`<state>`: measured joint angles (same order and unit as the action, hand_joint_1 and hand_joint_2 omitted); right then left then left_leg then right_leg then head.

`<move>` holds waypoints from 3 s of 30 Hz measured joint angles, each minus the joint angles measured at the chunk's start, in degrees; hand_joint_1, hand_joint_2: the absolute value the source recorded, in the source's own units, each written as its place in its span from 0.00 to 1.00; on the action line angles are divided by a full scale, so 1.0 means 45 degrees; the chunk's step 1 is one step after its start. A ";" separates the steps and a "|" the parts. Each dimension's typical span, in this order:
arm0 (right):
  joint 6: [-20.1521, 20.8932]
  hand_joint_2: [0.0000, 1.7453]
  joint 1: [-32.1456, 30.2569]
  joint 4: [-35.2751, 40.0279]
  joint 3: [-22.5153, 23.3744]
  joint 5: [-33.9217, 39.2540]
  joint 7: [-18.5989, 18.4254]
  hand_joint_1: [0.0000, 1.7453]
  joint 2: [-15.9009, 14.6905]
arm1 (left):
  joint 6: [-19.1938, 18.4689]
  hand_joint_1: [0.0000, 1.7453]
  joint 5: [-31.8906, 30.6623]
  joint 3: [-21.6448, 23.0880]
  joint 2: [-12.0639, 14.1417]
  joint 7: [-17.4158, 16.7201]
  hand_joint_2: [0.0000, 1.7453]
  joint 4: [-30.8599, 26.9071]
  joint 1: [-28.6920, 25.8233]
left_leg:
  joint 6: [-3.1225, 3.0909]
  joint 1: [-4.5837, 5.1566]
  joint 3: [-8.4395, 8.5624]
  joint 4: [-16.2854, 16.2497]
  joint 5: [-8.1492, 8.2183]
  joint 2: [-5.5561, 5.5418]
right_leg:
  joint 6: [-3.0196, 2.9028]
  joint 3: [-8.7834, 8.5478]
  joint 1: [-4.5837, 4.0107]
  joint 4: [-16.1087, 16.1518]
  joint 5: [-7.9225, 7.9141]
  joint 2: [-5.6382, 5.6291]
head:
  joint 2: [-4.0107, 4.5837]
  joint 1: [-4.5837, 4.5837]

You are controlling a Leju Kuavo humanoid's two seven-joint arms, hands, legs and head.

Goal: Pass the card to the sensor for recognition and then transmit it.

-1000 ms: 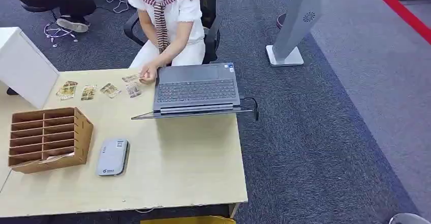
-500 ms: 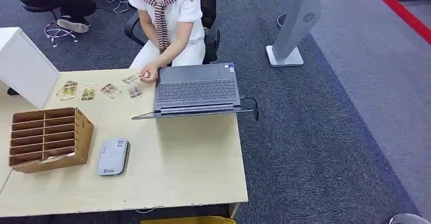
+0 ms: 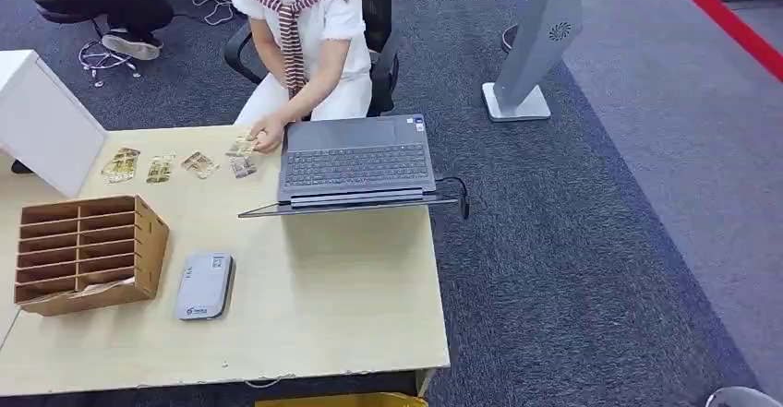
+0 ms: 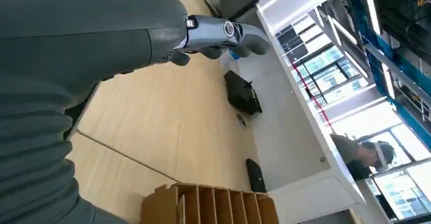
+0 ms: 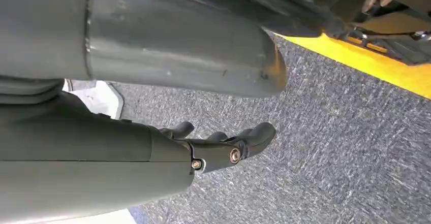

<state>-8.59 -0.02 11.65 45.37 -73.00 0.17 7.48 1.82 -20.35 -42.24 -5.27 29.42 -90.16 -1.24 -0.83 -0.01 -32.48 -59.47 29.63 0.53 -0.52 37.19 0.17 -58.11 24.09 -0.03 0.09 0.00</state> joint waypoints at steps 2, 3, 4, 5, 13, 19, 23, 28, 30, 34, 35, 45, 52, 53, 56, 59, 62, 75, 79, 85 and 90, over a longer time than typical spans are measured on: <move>0.0048 0.00 0.0009 0.0000 -0.0005 -0.0097 0.0000 0.00 -0.0005 | 0.0340 0.00 -0.0569 0.0490 0.0185 -0.0355 1.00 0.0005 0.0213 | 0.0000 0.0000 0.0000 -0.0002 -0.0001 -0.0006 | 0.0001 0.0001 0.0000 0.0000 0.0000 0.0001 | -0.0005 -0.0005; 0.0053 0.00 0.0021 0.0000 -0.0005 -0.0097 0.0000 0.00 -0.0005 | 0.0501 0.00 -0.0865 0.0685 0.0271 -0.0540 1.00 0.0005 0.0355 | 0.0000 0.0001 0.0003 -0.0003 -0.0001 -0.0006 | 0.0001 0.0002 -0.0001 0.0000 0.0000 0.0000 | 0.0000 0.0000; 0.0068 0.00 0.0035 0.0000 -0.0005 -0.0112 0.0000 0.00 -0.0005 | 0.0651 0.00 -0.1152 0.0933 0.0389 -0.0709 1.00 0.0010 0.0492 | 0.0000 0.0002 0.0002 -0.0004 -0.0001 -0.0007 | 0.0002 0.0001 -0.0002 0.0000 -0.0001 0.0000 | -0.0005 -0.0005; 0.0082 0.00 0.0048 0.0000 -0.0005 -0.0136 0.0000 0.00 -0.0005 | 0.0797 0.00 -0.1428 0.1190 0.0471 -0.0894 1.00 0.0024 0.0637 | 0.0000 0.0002 0.0001 -0.0004 -0.0001 -0.0007 | 0.0003 0.0000 -0.0001 0.0000 -0.0002 0.0001 | -0.0005 0.0000; 0.0233 0.00 0.0125 0.0000 -0.0146 -0.0534 0.0005 0.00 -0.0015 | 0.1931 0.00 -0.3688 0.3459 0.1360 -0.2412 1.00 0.0422 0.1865 | 0.0002 0.0001 0.0004 -0.0012 -0.0004 -0.0004 | 0.0009 0.0000 0.0000 0.0000 -0.0009 0.0000 | 0.0000 0.0000; 0.0350 0.00 0.0190 0.0000 -0.0287 -0.0782 0.0000 0.00 -0.0039 | 0.2686 0.00 -0.5314 0.5100 0.2001 -0.3488 1.00 0.0879 0.2860 | 0.0002 0.0001 0.0003 -0.0013 -0.0004 -0.0004 | 0.0009 0.0001 -0.0001 -0.0001 -0.0011 0.0000 | -0.0005 -0.0005; 0.0457 0.00 0.0237 0.0000 -0.0330 -0.0899 0.0000 0.00 -0.0058 | 0.3150 0.00 -0.6412 0.6173 0.2414 -0.4194 1.00 0.1302 0.3587 | 0.0002 0.0001 0.0004 -0.0017 -0.0005 -0.0004 | 0.0006 0.0000 0.0000 -0.0003 -0.0016 0.0000 | -0.0005 -0.0005; 0.0544 0.00 0.0282 -0.0005 -0.0481 -0.1142 -0.0005 0.00 -0.0083 | 0.3711 0.00 -0.7709 0.7529 0.2871 -0.5066 1.00 0.1929 0.4483 | -0.0004 0.0001 0.0002 -0.0019 -0.0008 -0.0004 | 0.0002 0.0000 0.0000 -0.0002 -0.0023 -0.0002 | 0.0000 0.0000; 0.0578 0.00 0.0311 -0.0005 -0.0568 -0.1233 -0.0010 0.00 -0.0092 | 0.3900 0.00 -0.8214 0.8019 0.3035 -0.5392 1.00 0.2177 0.4794 | -0.0004 0.0002 0.0004 -0.0021 -0.0008 0.0000 | 0.0003 0.0001 0.0000 -0.0002 -0.0024 -0.0009 | -0.0005 0.0000; 0.0641 0.00 0.0359 -0.0015 -0.0641 -0.1452 -0.0015 0.00 -0.0121 | 0.4346 0.00 -0.9274 0.9049 0.3337 -0.6091 1.00 0.2716 0.5432 | -0.0004 0.0001 0.0001 -0.0022 -0.0009 -0.0004 | 0.0003 0.0000 0.0000 -0.0003 -0.0024 -0.0007 | 0.0000 0.0000; 0.0680 0.00 0.0367 -0.0015 -0.0651 -0.1467 -0.0015 0.00 -0.0126 | 0.4453 0.00 -0.9537 0.9282 0.3390 -0.6308 1.00 0.2836 0.5550 | -0.0004 0.0001 0.0001 -0.0022 -0.0009 -0.0003 | 0.0003 0.0000 0.0000 -0.0003 -0.0024 -0.0008 | -0.0005 -0.0005; 0.0865 0.00 0.0400 -0.0024 -0.0962 -0.1909 -0.0131 0.00 -0.0228 | 0.4793 0.00 -1.0578 1.0471 0.3662 -0.7149 1.00 0.3541 0.6200 | -0.0005 0.0001 -0.0001 -0.0023 -0.0009 -0.0004 | 0.0003 0.0001 0.0000 -0.0003 -0.0024 -0.0007 | -0.0005 -0.0005; 0.0923 0.00 0.0402 -0.0063 -0.0991 -0.1904 -0.0131 0.00 -0.0287 | 0.4779 0.00 -1.0714 1.0860 0.3681 -0.7348 1.00 0.3852 0.6315 | -0.0005 0.0001 -0.0002 -0.0023 -0.0009 -0.0004 | 0.0003 0.0000 0.0000 -0.0003 -0.0024 -0.0007 | 0.0000 -0.0005; 0.0923 0.00 0.0403 -0.0063 -0.0991 -0.1904 -0.0131 0.00 -0.0291 | 0.4779 0.43 -1.0714 1.0883 0.3681 -0.7358 1.00 0.3876 0.6317 | -0.0005 0.0001 -0.0002 -0.0023 -0.0009 -0.0004 | 0.0003 0.0000 0.0000 -0.0003 -0.0024 -0.0007 | -0.0005 0.0000; 0.0923 0.00 0.0402 -0.0063 -0.0996 -0.1904 -0.0136 0.00 -0.0301 | 0.4774 1.00 -1.0690 1.0942 0.3681 -0.7416 1.00 0.3944 0.6319 | -0.0005 0.0001 -0.0002 -0.0023 -0.0009 -0.0004 | 0.0003 0.0000 0.0000 -0.0003 -0.0024 -0.0007 | -0.0005 -0.0005; 0.0928 0.00 0.0403 -0.0068 -0.0996 -0.1904 -0.0131 0.00 -0.0306 | 0.4696 1.00 -1.0539 1.0952 0.3681 -0.7421 1.00 0.4007 0.6320 | -0.0005 0.0001 -0.0002 -0.0023 -0.0009 -0.0004 | 0.0003 0.0001 0.0000 -0.0003 -0.0024 -0.0008 | -0.0005 0.0000; 0.0923 0.00 0.0400 -0.0068 -0.0996 -0.1904 -0.0131 0.00 -0.0311 | 0.4662 1.00 -1.0447 1.0952 0.3681 -0.7421 1.00 0.4027 0.6319 | -0.0005 0.0000 -0.0003 -0.0023 -0.0009 -0.0003 | 0.0003 0.0001 0.0000 -0.0003 -0.0024 -0.0008 | -0.0005 0.0000; 0.0903 0.00 0.0396 -0.0087 -0.0996 -0.1947 -0.0131 0.00 -0.0335 | 0.4633 1.00 -0.9985 1.0986 0.3676 -0.7236 1.00 0.4027 0.6171 | -0.0005 0.0001 -0.0003 -0.0023 -0.0009 -0.0004 | 0.0003 -0.0001 0.0001 -0.0003 -0.0024 -0.0007 | -0.0005 -0.0005; 0.0889 0.00 0.0390 -0.0092 -0.0996 -0.1947 -0.0112 0.00 -0.0345 | 0.4628 1.00 -0.9893 1.1058 0.3657 -0.7154 1.00 0.4027 0.5925 | -0.0005 0.0001 -0.0003 -0.0023 -0.0009 -0.0005 | 0.0003 0.0000 0.0001 -0.0003 -0.0024 -0.0007 | 0.0000 -0.0005; 0.0884 0.00 0.0387 -0.0112 -0.0996 -0.2006 -0.0107 0.00 -0.0355 | 0.4623 1.00 -0.9762 1.1112 0.3560 -0.6916 1.00 0.3887 0.5457 | -0.0005 0.0001 -0.0003 -0.0022 -0.0008 -0.0002 | 0.0003 -0.0001 0.0002 -0.0003 -0.0023 -0.0008 | 0.0000 0.0000; 0.0845 0.00 0.0379 -0.0121 -0.0996 -0.2093 -0.0112 0.00 -0.0359 | 0.4779 1.00 -0.9645 1.1277 0.3356 -0.6692 1.00 0.3609 0.4504 | -0.0006 0.0002 -0.0004 -0.0022 -0.0008 -0.0003 | 0.0004 0.0001 0.0002 -0.0001 -0.0022 -0.0008 | -0.0005 0.0000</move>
<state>-4.79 1.69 11.10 40.89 -82.42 -0.33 5.86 23.32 -63.76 8.50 9.84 -0.70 -73.92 19.03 -0.85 -0.01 -32.49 -59.57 29.59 0.52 -0.50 37.20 0.18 -58.12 23.99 -0.07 0.07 0.00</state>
